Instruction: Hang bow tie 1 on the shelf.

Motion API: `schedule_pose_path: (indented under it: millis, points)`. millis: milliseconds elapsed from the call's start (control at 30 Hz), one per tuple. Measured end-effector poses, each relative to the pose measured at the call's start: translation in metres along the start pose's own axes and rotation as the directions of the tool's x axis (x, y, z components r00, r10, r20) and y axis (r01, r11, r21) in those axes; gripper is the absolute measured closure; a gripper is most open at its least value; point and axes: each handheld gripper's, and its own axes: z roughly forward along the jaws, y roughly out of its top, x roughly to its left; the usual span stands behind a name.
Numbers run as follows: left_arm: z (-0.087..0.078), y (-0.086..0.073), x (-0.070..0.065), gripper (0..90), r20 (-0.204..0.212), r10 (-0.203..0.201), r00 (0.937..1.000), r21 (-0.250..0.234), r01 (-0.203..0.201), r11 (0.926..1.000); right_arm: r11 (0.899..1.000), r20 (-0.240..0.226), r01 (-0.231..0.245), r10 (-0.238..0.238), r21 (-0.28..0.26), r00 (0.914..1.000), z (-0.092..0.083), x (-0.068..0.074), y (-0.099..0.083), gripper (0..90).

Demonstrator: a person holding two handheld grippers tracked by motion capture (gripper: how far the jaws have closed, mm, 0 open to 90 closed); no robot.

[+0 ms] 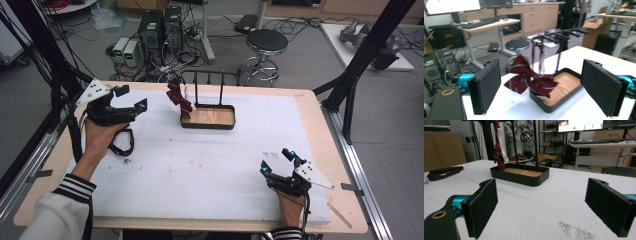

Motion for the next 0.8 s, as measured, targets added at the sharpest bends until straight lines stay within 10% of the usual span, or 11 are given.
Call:
schedule_pose_path:
  millis: [800]
  points:
    - [-0.035, -0.050, -0.010, 17.1, 0.091, -0.002, 0.9958, -0.007, 0.002, 1.0000, 1.000, 0.005, -0.004, 0.004, -0.001, 1.0000, -0.001, 0.001, 0.000, 10.3]
